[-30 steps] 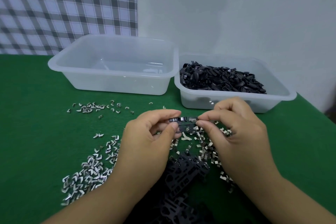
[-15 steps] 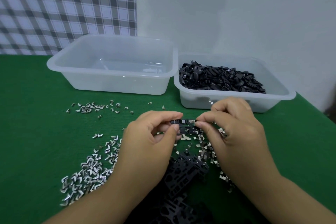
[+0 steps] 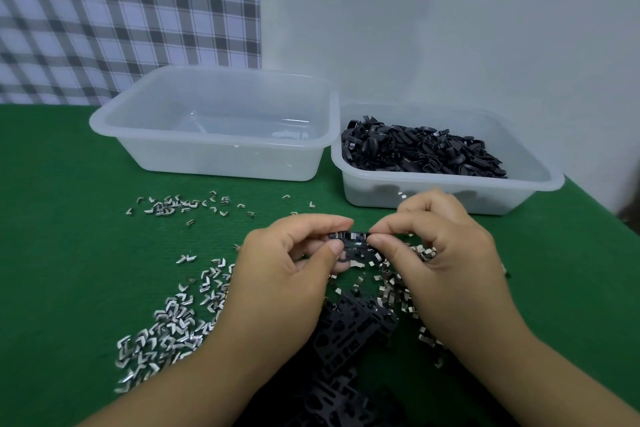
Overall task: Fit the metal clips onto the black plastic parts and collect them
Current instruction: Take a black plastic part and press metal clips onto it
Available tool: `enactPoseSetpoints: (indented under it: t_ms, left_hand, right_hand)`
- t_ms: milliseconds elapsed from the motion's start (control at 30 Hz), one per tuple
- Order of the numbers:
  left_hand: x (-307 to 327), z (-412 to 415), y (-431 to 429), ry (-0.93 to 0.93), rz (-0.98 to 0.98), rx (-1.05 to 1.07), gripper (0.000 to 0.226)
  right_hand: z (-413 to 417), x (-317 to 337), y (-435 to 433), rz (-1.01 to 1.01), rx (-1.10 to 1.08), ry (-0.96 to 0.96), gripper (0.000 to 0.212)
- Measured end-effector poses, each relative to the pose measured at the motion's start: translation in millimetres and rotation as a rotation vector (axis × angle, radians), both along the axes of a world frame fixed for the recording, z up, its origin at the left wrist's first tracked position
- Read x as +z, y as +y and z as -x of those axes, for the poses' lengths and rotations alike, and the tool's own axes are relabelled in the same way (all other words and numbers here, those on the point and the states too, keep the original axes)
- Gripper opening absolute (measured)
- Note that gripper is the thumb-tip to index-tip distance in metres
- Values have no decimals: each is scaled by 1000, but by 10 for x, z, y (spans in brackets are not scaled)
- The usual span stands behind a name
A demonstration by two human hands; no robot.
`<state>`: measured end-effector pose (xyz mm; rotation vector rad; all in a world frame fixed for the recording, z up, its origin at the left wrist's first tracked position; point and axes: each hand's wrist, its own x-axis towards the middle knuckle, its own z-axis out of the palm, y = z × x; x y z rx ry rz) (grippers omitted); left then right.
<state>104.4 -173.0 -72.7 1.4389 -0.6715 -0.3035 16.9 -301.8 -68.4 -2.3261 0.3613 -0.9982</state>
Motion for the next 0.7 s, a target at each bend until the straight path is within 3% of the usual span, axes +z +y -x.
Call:
enactPoseSetpoints:
  t_ms: [433,700]
  left_hand:
    - [1,-36,-1,60,82,75,31]
    - [29,-27,8,56,130,135,29]
  right_hand:
    - [-44,114,25,-228,12,131,16]
    - [-155,237,63,-178,43,207,13]
